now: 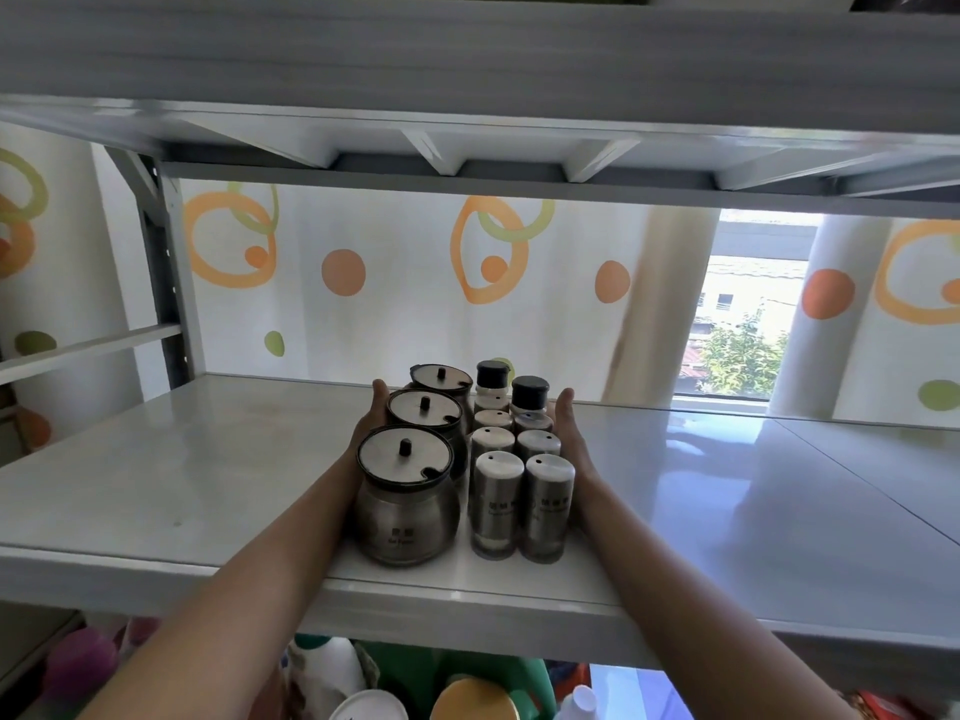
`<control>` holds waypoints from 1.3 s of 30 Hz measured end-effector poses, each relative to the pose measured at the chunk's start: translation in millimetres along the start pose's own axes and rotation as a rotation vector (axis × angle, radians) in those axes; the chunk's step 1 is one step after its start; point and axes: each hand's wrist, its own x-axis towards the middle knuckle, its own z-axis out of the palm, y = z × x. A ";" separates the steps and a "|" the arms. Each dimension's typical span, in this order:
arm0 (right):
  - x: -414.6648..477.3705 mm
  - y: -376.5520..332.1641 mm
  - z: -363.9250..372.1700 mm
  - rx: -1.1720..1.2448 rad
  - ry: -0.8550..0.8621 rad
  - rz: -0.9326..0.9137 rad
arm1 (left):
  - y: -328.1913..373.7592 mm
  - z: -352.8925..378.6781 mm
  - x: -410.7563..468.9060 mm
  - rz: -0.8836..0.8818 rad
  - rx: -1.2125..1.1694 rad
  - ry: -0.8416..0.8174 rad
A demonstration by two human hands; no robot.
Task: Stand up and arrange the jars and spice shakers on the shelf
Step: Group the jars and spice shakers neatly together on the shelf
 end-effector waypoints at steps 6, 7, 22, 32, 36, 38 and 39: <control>16.4 14.3 -13.7 0.113 -0.139 -0.085 | -9.6 8.5 13.6 -0.021 -0.153 0.009; 17.6 15.0 -16.0 0.105 -0.136 -0.082 | -11.9 7.7 16.9 -0.021 -0.130 0.022; 52.8 31.0 -55.9 -0.183 0.158 -0.056 | -15.2 -1.1 29.7 0.047 -0.094 -0.163; 56.7 16.3 -50.8 -0.217 0.045 -0.100 | -29.2 -11.3 62.3 0.081 -0.060 -0.201; 53.3 12.6 -42.0 -0.162 -0.004 -0.060 | -30.2 -8.9 66.7 0.044 -0.137 -0.180; 50.8 11.9 -38.6 -0.108 -0.015 -0.056 | -30.4 -10.0 67.7 0.023 -0.177 -0.184; 51.7 12.4 -39.4 -0.066 -0.002 -0.054 | -29.9 -10.1 67.5 0.012 -0.187 -0.198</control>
